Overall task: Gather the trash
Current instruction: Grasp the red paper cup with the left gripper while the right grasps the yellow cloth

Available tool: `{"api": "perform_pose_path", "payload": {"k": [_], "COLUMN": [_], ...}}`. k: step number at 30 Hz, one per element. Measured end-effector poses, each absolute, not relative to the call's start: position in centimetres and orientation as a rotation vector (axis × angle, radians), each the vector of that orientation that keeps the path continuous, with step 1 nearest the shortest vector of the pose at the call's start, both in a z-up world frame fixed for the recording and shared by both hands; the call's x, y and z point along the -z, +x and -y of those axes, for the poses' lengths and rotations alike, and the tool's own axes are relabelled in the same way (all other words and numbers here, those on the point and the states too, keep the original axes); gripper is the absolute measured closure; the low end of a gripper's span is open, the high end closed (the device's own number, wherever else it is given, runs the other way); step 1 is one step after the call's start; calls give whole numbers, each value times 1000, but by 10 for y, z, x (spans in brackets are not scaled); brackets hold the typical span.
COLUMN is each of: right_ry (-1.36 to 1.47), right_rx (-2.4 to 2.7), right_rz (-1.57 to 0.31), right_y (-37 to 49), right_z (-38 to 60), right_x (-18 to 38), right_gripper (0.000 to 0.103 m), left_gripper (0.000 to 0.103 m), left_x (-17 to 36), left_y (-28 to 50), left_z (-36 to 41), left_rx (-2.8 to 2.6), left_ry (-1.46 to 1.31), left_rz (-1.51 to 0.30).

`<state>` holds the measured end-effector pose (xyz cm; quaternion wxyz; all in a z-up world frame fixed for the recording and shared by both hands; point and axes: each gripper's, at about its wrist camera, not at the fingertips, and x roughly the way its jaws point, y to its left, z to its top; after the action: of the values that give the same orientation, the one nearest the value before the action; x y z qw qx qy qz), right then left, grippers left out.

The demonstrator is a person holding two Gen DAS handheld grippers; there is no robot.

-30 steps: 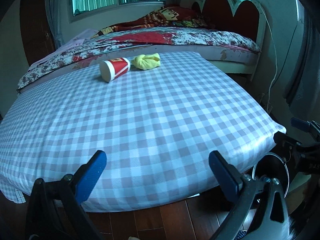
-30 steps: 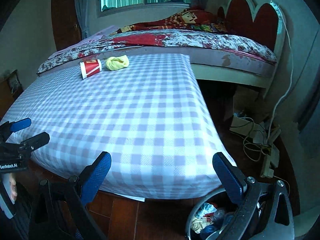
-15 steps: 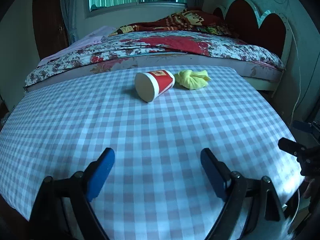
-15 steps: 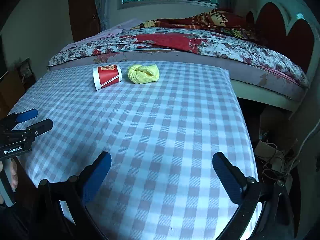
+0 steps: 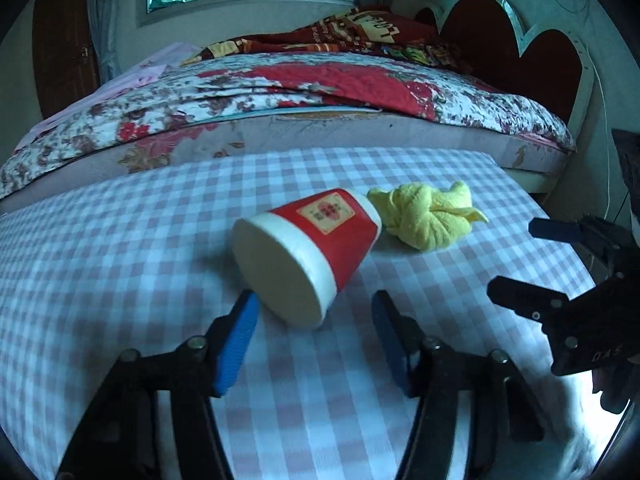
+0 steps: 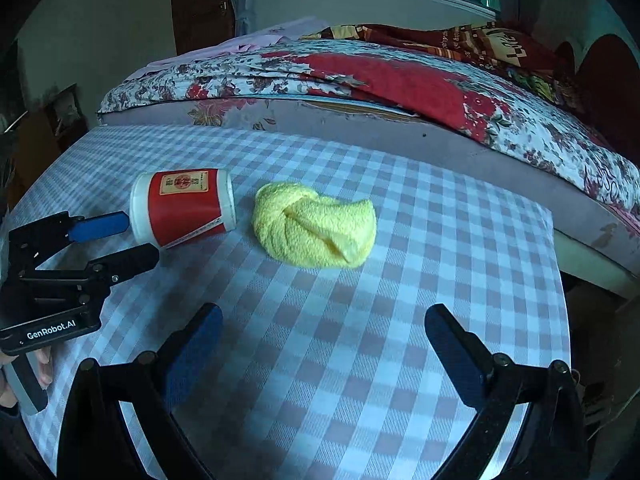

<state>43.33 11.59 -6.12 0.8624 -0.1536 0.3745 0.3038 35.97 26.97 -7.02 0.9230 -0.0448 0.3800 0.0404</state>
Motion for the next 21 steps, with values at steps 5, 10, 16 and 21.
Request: {"api": "perform_pose_path", "payload": {"k": [5, 10, 16, 21], "right_ry": [-350, -364, -334, -322], "right_rx": [-679, -686, -683, -666], "right_rz": [-784, -793, -835, -788], "right_y": [459, 480, 479, 441], "right_z": [-138, -159, -167, -146], "right_x": [69, 75, 81, 67], "right_gripper": [6, 9, 57, 58], "left_gripper": [71, 98, 99, 99], "left_x": [83, 79, 71, 60], "left_y": [378, 376, 360, 333], "left_z": [-276, -279, -278, -264], "left_rx": [-27, -36, -49, -65], "left_ry": [-145, -153, -105, -62], "left_rz": [-815, -793, -787, -758]}}
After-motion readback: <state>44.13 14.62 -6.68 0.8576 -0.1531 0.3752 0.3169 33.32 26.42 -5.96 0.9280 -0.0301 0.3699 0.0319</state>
